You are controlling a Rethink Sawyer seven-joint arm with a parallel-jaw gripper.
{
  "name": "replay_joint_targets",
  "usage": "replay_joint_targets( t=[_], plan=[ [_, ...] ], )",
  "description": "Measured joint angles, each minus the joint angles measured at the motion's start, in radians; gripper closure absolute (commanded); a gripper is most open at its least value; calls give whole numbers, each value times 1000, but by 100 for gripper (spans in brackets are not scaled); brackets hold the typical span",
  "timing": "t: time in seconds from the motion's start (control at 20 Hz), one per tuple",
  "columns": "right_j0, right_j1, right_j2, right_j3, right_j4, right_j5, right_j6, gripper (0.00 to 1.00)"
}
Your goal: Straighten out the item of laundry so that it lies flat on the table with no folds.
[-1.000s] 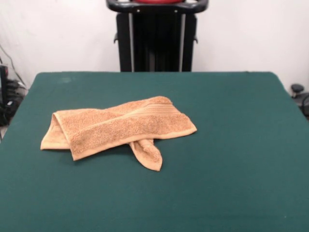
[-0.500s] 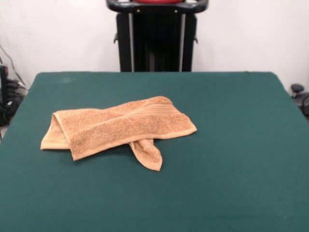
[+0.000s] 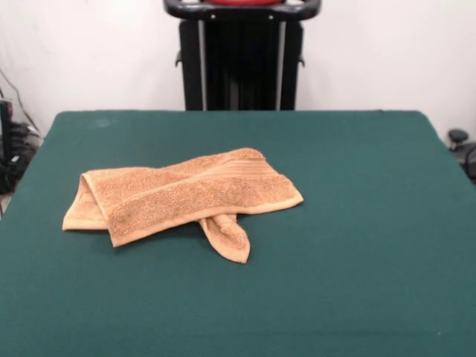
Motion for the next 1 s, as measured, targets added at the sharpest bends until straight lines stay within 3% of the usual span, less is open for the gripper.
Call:
replay_joint_targets(
  t=[0.25,0.5,0.6,0.7,0.8,1.0],
  plan=[
    [-75,-27,-1,68,1,-48,-8,100],
    [-211,-1,49,170,33,-241,-8,100],
    [-303,47,107,226,36,-406,-8,100],
    [-335,72,131,244,33,-472,-8,100],
    [-407,155,191,278,6,-640,-8,100],
    [-459,286,253,291,-75,-800,-8,100]
  ],
)
